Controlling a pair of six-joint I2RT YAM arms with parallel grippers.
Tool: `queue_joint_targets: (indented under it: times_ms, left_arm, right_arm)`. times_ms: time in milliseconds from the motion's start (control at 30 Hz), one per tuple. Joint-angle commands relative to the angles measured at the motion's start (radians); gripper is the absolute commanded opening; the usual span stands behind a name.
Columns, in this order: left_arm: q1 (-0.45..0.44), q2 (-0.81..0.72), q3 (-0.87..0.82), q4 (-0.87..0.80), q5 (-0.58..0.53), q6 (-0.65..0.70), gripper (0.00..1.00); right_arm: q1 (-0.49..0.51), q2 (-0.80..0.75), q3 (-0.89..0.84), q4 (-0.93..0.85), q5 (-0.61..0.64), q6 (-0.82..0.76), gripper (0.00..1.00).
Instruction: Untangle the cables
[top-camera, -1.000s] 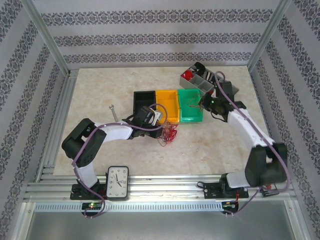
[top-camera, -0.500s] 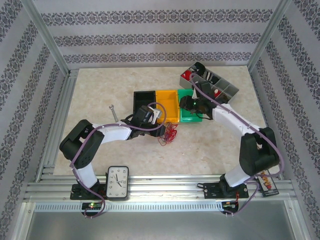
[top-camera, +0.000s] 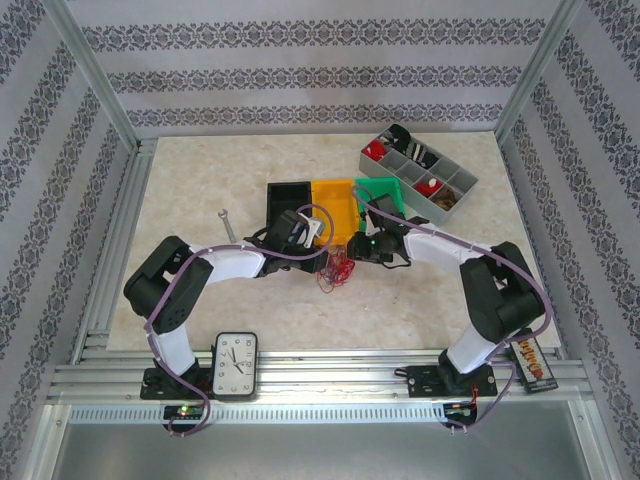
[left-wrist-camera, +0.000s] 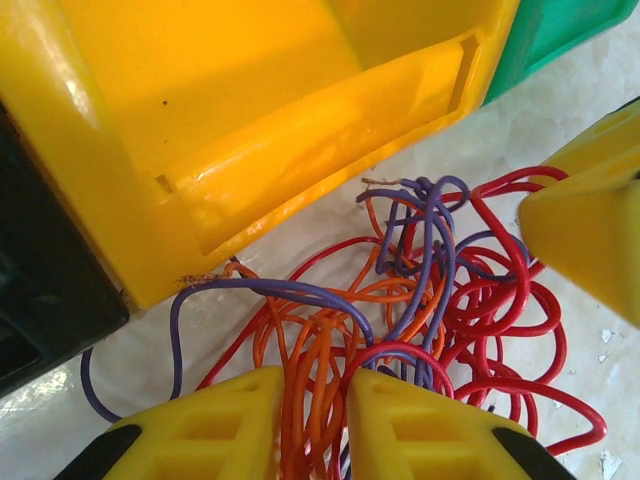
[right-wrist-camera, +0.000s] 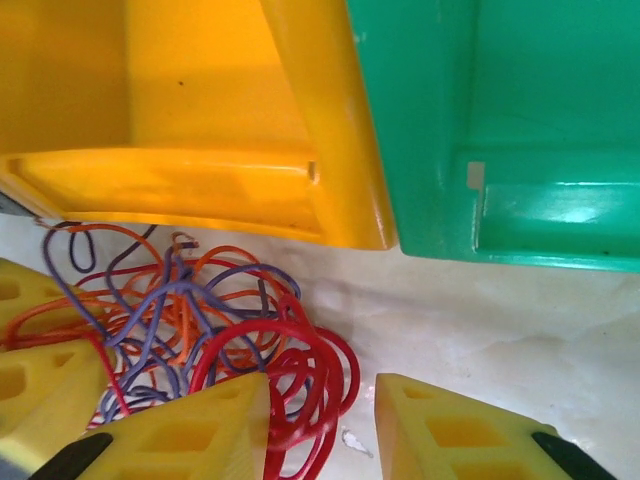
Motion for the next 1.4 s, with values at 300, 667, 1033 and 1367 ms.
queue_joint_targets:
  times_ms: [300,667,1033,1367]
  left_arm:
    - [0.01,0.039,0.039,-0.04,0.004,0.007,0.04]
    - [0.014,0.049,0.025,-0.106,-0.197,-0.045,0.0]
    - [0.022,0.019,-0.033,-0.175,-0.28,-0.016,0.0]
    - [0.025,0.003,-0.064,-0.188,-0.315,-0.028,0.0]
  right_arm:
    - [-0.011,0.014,0.015,0.009,0.011,-0.005,0.05]
    - [-0.183,-0.261,-0.185,0.072,0.071,0.14,0.0]
    - [-0.314,-0.433,-0.244,0.09,0.084,0.174,0.0]
    - [-0.424,-0.526,-0.297,0.091,0.17,0.231,0.0]
